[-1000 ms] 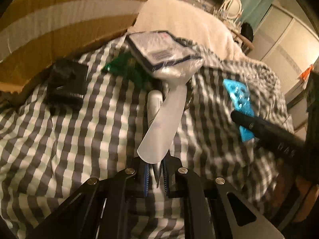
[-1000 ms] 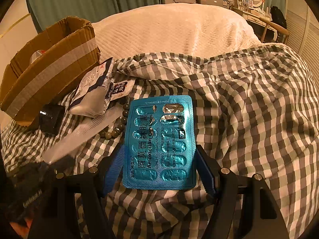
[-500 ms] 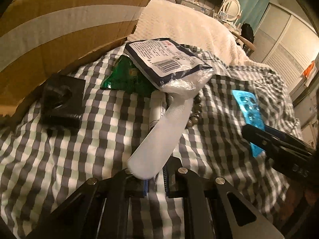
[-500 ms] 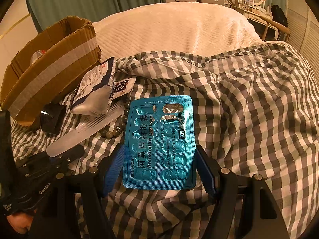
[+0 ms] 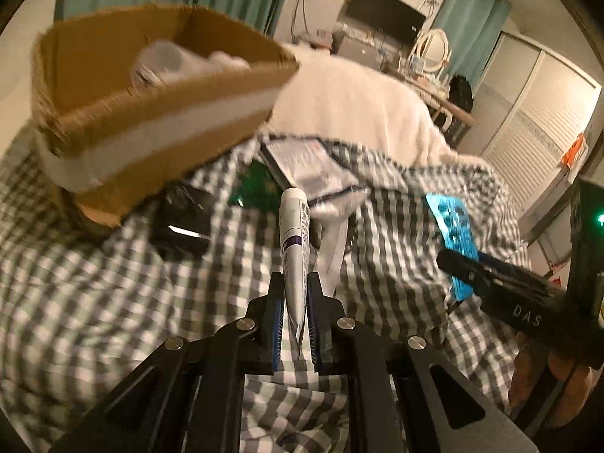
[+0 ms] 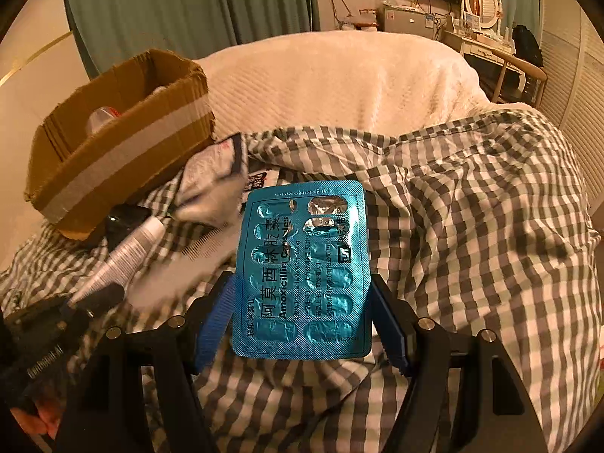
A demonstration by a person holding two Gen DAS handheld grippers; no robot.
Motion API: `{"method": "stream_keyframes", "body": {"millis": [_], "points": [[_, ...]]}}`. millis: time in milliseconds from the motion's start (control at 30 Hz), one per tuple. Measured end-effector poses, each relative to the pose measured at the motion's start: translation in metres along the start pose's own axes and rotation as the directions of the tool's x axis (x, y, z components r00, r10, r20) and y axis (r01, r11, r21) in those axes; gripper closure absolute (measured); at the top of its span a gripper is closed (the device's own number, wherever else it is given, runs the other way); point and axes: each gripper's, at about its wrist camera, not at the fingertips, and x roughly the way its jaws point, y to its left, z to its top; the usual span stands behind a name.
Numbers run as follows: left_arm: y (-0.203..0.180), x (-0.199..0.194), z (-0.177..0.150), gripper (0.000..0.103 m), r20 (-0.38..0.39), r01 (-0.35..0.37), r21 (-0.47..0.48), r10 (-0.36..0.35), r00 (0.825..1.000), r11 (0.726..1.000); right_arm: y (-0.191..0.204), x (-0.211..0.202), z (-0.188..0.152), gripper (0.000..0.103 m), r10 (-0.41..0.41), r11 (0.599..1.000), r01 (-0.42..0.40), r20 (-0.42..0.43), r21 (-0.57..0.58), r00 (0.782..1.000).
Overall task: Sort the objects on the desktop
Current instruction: 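Carry the tube and blister pack over the cardboard box and open both tools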
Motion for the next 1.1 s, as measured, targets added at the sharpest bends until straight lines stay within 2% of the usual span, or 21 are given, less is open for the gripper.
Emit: {"method": "stream_keyframes", "body": {"millis": [233,367,533,667,833,933,1000,1100], "points": [[0.0,-0.036,0.016,0.092,0.104,-0.005,0.006,0.005,0.995,1.0,0.017,-0.034,0.002,0.034,0.056,0.998,-0.056,0.044,-0.011,0.997],[0.002,-0.058,0.031,0.092,0.178,-0.007,0.0,0.007,0.984,1.0,0.033,-0.052,0.01,0.034,0.101,0.994,-0.098,0.069,-0.044,0.992],[0.014,-0.084,0.062,0.092,0.287,-0.034,-0.01,0.035,0.957,0.999,0.063,-0.071,0.039,0.034,0.172,0.982,-0.161,0.112,-0.101,0.979],[0.03,-0.091,0.09,0.092,0.343,-0.068,-0.031,0.075,0.937,0.997,0.1,-0.076,0.077,0.034,0.23,0.965,-0.205,0.146,-0.166,0.962],[0.063,-0.082,0.12,0.092,0.363,-0.104,-0.078,0.126,0.923,0.991,0.149,-0.054,0.126,0.034,0.293,0.942,-0.255,0.157,-0.22,0.943],[0.087,-0.064,0.137,0.092,0.354,-0.141,-0.101,0.168,0.92,0.985,0.17,-0.027,0.15,0.034,0.302,0.937,-0.266,0.142,-0.224,0.943],[0.103,-0.049,0.142,0.092,0.334,-0.16,-0.112,0.189,0.923,0.981,0.18,-0.007,0.164,0.034,0.3,0.939,-0.268,0.129,-0.215,0.945],[0.121,-0.032,0.139,0.092,0.319,-0.145,-0.135,0.181,0.93,0.98,0.189,0.024,0.179,0.034,0.308,0.937,-0.283,0.103,-0.203,0.946]]}}
